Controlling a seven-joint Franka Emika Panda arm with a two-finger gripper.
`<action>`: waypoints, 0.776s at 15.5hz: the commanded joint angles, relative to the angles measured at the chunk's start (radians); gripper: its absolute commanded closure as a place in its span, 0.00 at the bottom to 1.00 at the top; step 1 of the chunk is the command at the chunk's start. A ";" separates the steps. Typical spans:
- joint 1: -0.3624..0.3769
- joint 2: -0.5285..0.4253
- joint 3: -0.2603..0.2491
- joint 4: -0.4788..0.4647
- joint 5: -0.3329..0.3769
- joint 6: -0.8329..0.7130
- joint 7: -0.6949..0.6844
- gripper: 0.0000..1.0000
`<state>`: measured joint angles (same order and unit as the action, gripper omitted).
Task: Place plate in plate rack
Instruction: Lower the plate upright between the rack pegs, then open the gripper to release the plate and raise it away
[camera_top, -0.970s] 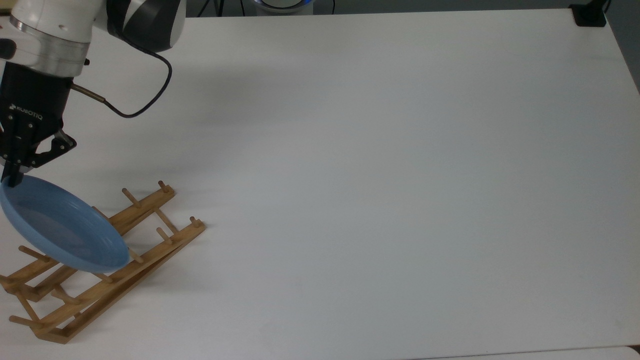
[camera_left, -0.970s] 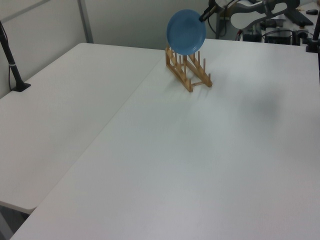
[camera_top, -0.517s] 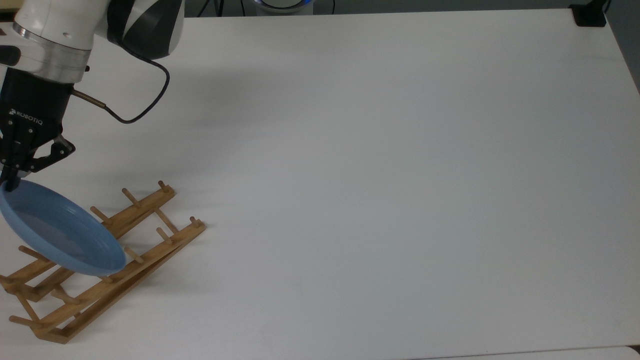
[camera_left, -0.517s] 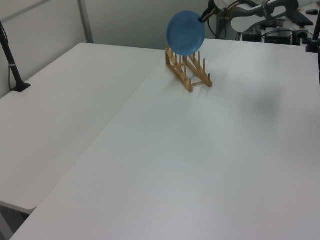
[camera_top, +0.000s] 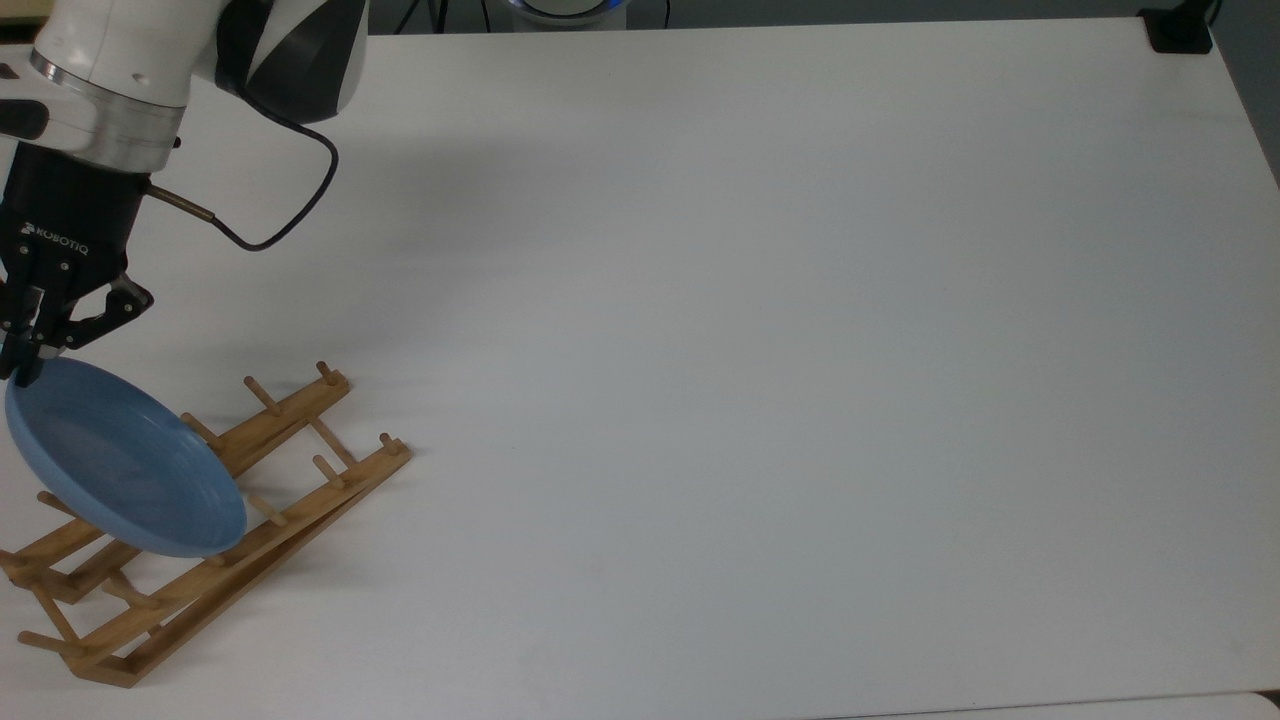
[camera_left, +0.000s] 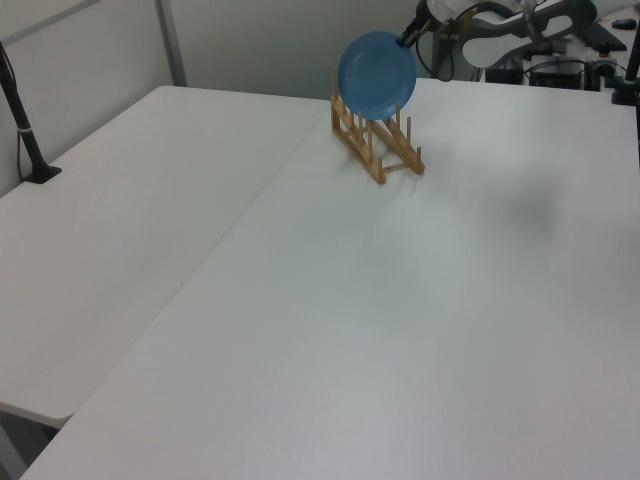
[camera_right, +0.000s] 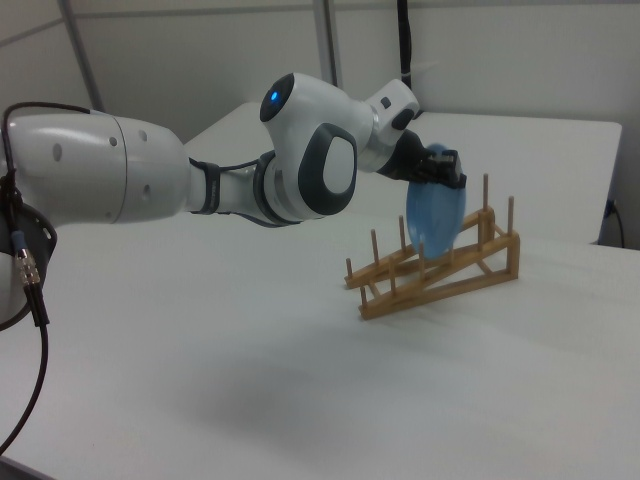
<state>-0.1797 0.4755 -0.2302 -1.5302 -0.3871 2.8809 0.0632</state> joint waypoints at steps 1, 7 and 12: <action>0.020 0.003 -0.023 0.002 -0.021 0.024 0.029 0.13; 0.042 -0.023 -0.014 0.005 -0.010 0.012 0.046 0.00; 0.091 -0.084 -0.011 0.007 -0.003 -0.115 0.177 0.00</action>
<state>-0.1363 0.4525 -0.2300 -1.5082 -0.3877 2.8723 0.1678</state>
